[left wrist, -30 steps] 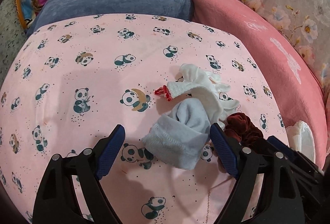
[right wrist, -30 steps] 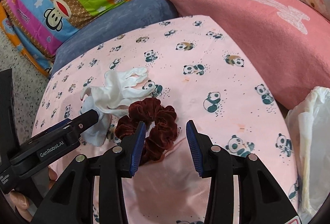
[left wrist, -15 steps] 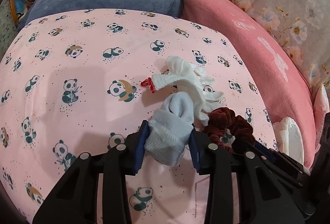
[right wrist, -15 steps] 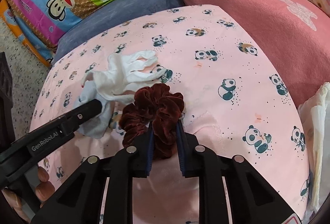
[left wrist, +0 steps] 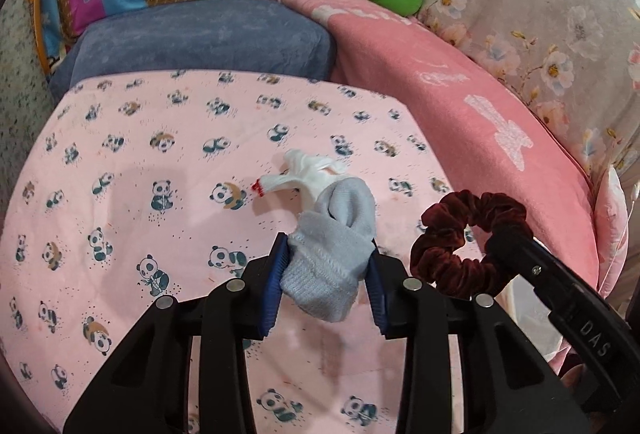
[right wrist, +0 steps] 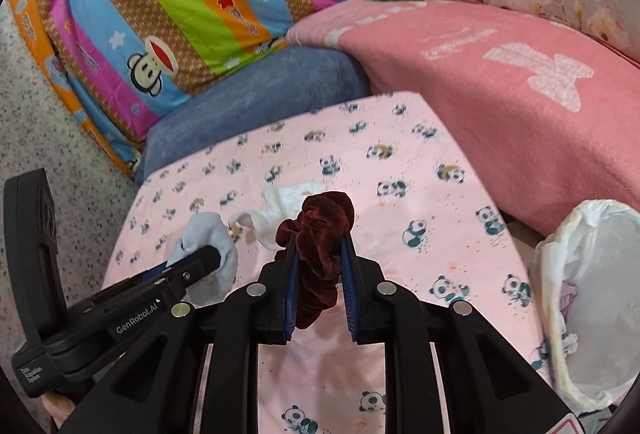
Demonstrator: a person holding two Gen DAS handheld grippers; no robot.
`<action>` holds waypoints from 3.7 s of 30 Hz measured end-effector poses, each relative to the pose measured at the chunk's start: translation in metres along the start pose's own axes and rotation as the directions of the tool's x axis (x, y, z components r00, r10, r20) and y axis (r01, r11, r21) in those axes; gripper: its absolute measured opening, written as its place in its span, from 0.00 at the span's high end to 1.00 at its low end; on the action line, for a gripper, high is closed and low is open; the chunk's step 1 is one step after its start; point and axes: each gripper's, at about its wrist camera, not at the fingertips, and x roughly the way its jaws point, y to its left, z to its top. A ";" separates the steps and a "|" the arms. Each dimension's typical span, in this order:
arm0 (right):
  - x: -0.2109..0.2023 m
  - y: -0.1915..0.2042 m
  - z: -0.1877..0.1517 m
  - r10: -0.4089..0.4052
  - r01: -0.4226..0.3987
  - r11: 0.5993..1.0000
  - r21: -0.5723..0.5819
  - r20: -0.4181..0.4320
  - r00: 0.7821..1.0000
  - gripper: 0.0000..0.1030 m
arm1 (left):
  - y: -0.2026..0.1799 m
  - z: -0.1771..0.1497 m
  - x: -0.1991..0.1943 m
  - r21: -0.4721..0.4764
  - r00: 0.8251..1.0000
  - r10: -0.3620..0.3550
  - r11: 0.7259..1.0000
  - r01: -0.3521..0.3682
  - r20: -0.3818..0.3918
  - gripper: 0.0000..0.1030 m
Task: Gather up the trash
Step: 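Carry the sock and brown scrunchie over the bin and open both grippers, then grasp the white red-trimmed glove with the left gripper while the right gripper grasps the pink cloth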
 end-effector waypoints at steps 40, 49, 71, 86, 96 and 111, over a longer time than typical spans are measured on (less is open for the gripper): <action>-0.184 -0.209 -0.027 -0.204 0.137 0.945 0.297 0.207 0.957 0.81 | -0.241 -0.047 -0.021 0.398 0.991 -0.133 0.909 0.124 -0.006 0.66; -0.184 -0.241 -0.040 -0.228 0.153 0.927 0.343 0.190 0.955 0.81 | -0.265 -0.056 -0.009 0.432 0.989 -0.139 0.891 0.143 -0.041 0.66; -0.169 -0.273 -0.047 -0.255 0.185 0.904 0.386 0.140 0.957 0.80 | -0.296 -0.061 0.017 0.450 0.982 -0.157 0.873 0.190 -0.109 0.55; -0.159 -0.268 -0.047 -0.270 0.203 0.905 0.373 0.136 0.953 0.66 | -0.277 -0.051 0.015 0.387 0.988 -0.143 0.909 0.157 -0.063 0.26; -0.156 -0.248 -0.045 -0.252 0.198 0.922 0.334 0.128 0.959 0.65 | -0.257 -0.051 0.009 0.353 0.990 -0.135 0.924 0.144 -0.052 0.26; -0.142 -0.206 -0.045 -0.226 0.190 0.945 0.266 0.113 0.968 0.56 | -0.214 -0.049 0.003 0.280 0.994 -0.105 0.953 0.111 -0.036 0.26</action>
